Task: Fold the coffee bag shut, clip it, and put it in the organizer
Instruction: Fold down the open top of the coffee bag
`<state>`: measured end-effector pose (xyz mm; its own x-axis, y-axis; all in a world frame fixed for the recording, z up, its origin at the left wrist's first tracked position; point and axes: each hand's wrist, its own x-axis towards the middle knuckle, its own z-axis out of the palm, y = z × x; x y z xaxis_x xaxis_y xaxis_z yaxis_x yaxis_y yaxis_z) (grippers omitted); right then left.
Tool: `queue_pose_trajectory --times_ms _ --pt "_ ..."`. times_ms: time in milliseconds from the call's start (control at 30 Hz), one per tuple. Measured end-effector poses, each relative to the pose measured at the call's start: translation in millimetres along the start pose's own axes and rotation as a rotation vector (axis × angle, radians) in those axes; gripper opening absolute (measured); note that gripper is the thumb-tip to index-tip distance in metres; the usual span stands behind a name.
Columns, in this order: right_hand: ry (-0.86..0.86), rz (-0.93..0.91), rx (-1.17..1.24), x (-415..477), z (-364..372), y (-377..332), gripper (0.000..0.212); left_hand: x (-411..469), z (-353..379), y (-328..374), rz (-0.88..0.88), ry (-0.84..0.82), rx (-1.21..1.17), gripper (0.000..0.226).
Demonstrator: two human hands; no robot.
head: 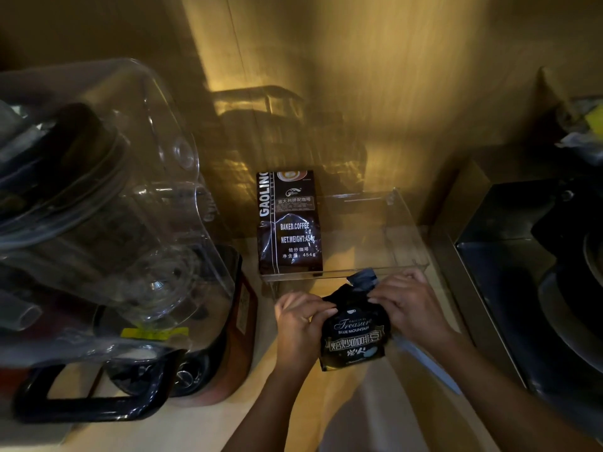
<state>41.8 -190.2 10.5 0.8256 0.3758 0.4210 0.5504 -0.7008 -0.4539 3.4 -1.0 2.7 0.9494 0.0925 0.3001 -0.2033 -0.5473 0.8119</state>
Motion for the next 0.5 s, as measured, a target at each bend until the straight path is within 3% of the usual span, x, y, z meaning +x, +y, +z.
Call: queue_pose_trajectory --times_ms 200,500 --pt "0.001 0.098 0.009 -5.0 2.5 4.2 0.015 0.9 -1.6 -2.4 -0.023 0.011 0.027 0.013" --pt "-0.071 -0.099 -0.042 -3.0 4.6 -14.2 0.007 1.1 -1.8 0.7 0.121 -0.047 0.222 0.011"
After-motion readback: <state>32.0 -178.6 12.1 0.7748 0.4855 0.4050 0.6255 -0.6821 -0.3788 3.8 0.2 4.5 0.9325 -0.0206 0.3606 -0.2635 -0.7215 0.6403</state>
